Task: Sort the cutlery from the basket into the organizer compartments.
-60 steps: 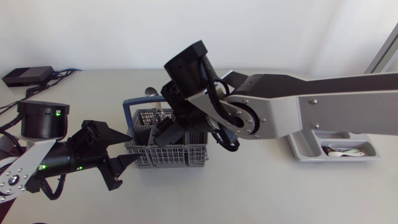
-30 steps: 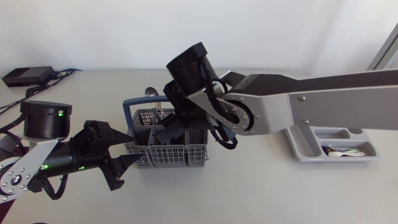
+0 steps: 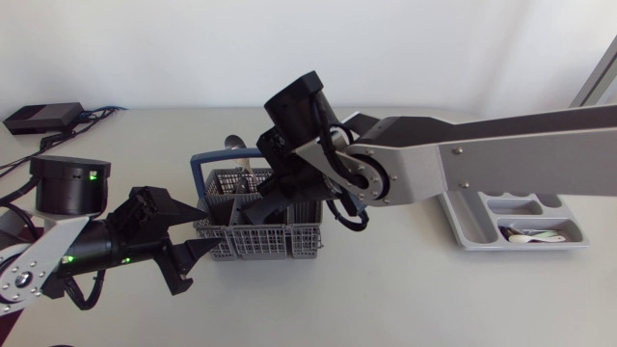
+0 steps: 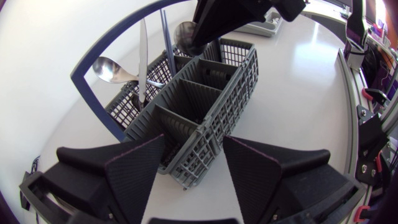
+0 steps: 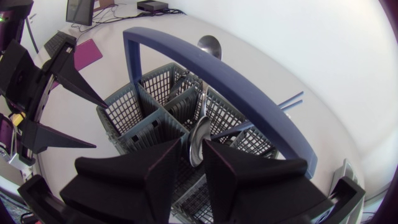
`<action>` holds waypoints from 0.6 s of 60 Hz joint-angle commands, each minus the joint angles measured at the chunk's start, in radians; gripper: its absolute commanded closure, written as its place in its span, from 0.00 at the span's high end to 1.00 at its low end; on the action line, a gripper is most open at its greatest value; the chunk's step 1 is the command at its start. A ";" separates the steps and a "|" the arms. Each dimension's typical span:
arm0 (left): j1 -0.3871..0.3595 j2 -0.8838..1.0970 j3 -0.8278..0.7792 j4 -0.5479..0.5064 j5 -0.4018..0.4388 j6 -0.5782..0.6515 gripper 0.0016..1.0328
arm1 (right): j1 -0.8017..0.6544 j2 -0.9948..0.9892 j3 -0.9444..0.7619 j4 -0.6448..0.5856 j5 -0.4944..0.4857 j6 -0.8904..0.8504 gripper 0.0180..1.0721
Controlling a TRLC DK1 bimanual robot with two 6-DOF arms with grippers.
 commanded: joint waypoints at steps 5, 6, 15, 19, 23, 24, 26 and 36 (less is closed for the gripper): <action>-0.007 -0.024 -0.018 -0.011 0.005 -0.011 0.63 | -0.013 0.022 0.026 -0.011 -0.032 0.034 0.17; -0.007 -0.024 -0.018 -0.011 0.005 -0.011 0.63 | -0.013 0.022 0.026 -0.011 -0.035 0.034 0.16; -0.008 -0.029 -0.021 -0.014 0.005 -0.011 0.63 | -0.027 0.022 0.021 -0.009 -0.080 0.040 0.10; -0.008 -0.033 -0.022 -0.015 0.005 -0.013 0.63 | -0.030 0.019 0.018 -0.006 -0.091 0.042 0.09; -0.008 -0.038 -0.022 -0.020 0.005 -0.013 0.63 | -0.034 0.013 0.015 -0.006 -0.101 0.043 0.08; -0.008 -0.038 -0.022 -0.020 0.005 -0.013 0.63 | -0.036 0.013 0.014 -0.005 -0.103 0.043 0.08; -0.008 -0.040 -0.022 -0.021 0.005 -0.013 0.63 | -0.037 0.011 0.014 -0.005 -0.106 0.043 0.07; -0.010 -0.047 -0.021 -0.029 0.005 -0.015 0.63 | -0.039 0.005 0.005 -0.003 -0.114 0.043 0.05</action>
